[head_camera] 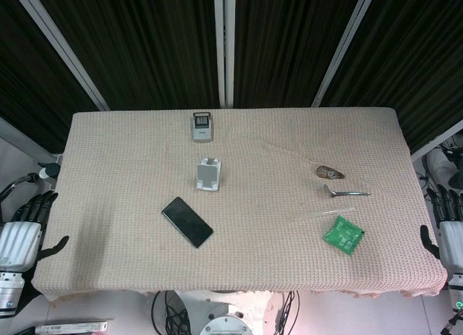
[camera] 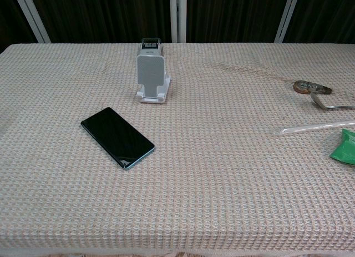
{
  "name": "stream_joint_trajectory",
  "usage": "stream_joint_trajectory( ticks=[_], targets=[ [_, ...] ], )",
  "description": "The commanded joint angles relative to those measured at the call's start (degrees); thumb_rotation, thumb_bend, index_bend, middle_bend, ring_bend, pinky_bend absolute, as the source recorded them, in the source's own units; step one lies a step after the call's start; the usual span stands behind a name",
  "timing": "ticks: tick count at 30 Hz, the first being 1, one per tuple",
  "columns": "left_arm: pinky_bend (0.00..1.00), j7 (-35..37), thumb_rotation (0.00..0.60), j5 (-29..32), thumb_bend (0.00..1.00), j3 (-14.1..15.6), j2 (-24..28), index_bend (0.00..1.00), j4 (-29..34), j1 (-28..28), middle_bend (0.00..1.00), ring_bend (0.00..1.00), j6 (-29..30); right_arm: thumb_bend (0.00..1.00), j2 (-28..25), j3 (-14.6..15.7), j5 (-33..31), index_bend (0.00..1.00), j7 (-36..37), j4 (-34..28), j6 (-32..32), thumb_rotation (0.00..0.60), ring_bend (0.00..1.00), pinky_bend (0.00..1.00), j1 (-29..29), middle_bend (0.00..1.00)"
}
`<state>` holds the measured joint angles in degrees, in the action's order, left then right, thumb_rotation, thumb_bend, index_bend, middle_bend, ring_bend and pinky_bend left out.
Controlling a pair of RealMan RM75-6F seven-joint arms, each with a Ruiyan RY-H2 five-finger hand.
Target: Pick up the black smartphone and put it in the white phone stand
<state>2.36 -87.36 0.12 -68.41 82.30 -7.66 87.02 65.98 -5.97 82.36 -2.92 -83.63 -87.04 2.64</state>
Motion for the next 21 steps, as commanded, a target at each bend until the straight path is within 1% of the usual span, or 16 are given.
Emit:
stream_joint_trajectory(
  ticks=[1,5,9,12,18,19,21],
  targets=[
    [0.20,0.23,0.529,-0.22,0.21,-0.13,0.08,0.06,0.09,0.03,0.07,0.08,0.01,0.38,-0.04,0.08,0.04,0.00,0.38,0.13,0.01,0.600,0.00,0.00,-0.12,0.00],
    [0.20,0.39,0.534,-1.26,0.21,-0.10,0.22,0.06,0.60,-0.24,0.07,0.08,-0.13,0.38,0.09,0.24,0.39,0.00,1.03,0.44,-0.10,0.600,0.00,0.00,-0.21,0.00],
    [0.20,0.57,0.578,-4.70,0.21,0.30,0.72,0.06,2.06,-1.85,0.07,0.07,-0.79,0.38,-0.04,0.24,0.77,0.00,1.62,0.58,-0.25,0.600,0.00,0.00,-0.18,0.00],
    [0.20,-0.01,0.600,-8.00,0.22,0.20,1.84,0.05,4.03,-4.72,0.08,0.08,-2.84,0.38,-0.63,0.53,1.66,0.00,2.33,0.25,-0.06,0.600,0.00,0.00,0.03,0.00],
    [0.20,-1.72,0.600,-13.53,0.28,-1.22,3.79,0.05,10.20,-12.95,0.09,0.08,-10.37,0.39,-1.59,0.54,2.06,0.00,2.44,-1.07,-0.15,0.600,0.00,0.00,0.09,0.00],
    [0.20,-2.52,0.600,-14.60,0.30,-1.58,3.76,0.05,11.36,-15.30,0.09,0.08,-13.10,0.39,-1.71,0.51,1.94,0.00,2.33,-1.24,-0.13,0.600,0.00,0.00,0.06,0.00],
    [0.20,-4.00,0.600,-15.41,0.30,-2.12,3.48,0.05,12.45,-18.23,0.09,0.08,-16.80,0.39,-1.85,0.47,1.79,0.00,2.08,-1.30,-0.14,0.600,0.00,0.00,0.02,0.00]
  ],
)
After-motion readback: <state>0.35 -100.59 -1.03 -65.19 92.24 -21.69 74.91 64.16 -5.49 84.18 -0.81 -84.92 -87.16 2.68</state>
